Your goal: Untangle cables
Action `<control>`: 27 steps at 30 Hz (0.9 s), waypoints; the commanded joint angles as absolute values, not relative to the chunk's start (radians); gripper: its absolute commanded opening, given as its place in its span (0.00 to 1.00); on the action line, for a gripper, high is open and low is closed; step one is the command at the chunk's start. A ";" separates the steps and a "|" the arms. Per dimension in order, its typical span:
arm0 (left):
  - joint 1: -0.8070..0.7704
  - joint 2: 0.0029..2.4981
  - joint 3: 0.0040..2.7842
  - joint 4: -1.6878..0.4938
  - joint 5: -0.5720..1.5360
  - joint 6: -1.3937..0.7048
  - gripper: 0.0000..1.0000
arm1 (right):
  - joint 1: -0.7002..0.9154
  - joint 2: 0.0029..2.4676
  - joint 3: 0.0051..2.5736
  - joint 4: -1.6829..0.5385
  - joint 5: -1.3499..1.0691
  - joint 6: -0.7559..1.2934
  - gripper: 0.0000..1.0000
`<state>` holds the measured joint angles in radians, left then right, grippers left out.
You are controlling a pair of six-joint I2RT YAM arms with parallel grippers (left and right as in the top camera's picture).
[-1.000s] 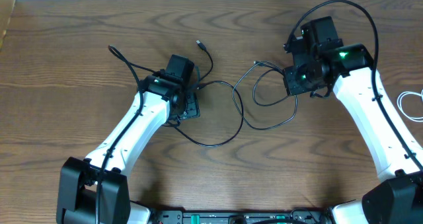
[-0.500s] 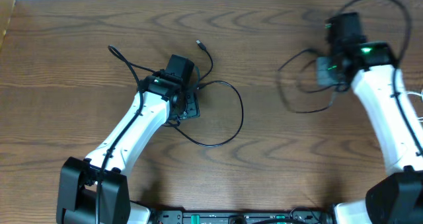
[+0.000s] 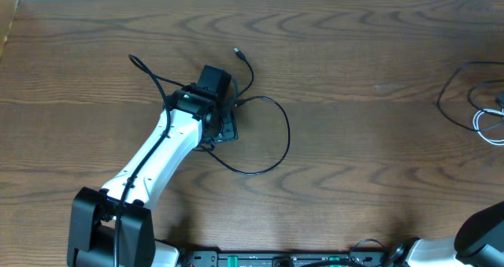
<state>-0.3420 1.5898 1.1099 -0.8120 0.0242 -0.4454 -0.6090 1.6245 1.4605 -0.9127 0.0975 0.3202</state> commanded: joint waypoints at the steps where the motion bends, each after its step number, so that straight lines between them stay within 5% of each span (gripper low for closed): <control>1: -0.339 1.592 1.117 -0.818 0.026 -0.450 0.69 | -0.680 1.615 1.473 -0.887 -0.055 0.344 0.40; 4: -0.339 1.592 1.117 -0.818 0.026 -0.450 0.69 | -0.702 1.615 1.473 -0.873 -0.173 0.344 0.68; 7: -0.339 1.592 1.117 -0.818 0.026 -0.450 0.69 | -0.691 1.615 1.473 -0.871 -0.250 0.337 0.80; 19: -0.332 1.591 1.117 -0.818 0.024 -0.437 0.73 | -0.416 1.615 1.473 -0.955 -0.305 0.110 0.84; 27: -0.190 1.525 1.117 -0.827 0.025 -0.413 0.76 | -0.160 1.615 1.473 -1.007 -0.305 0.069 0.84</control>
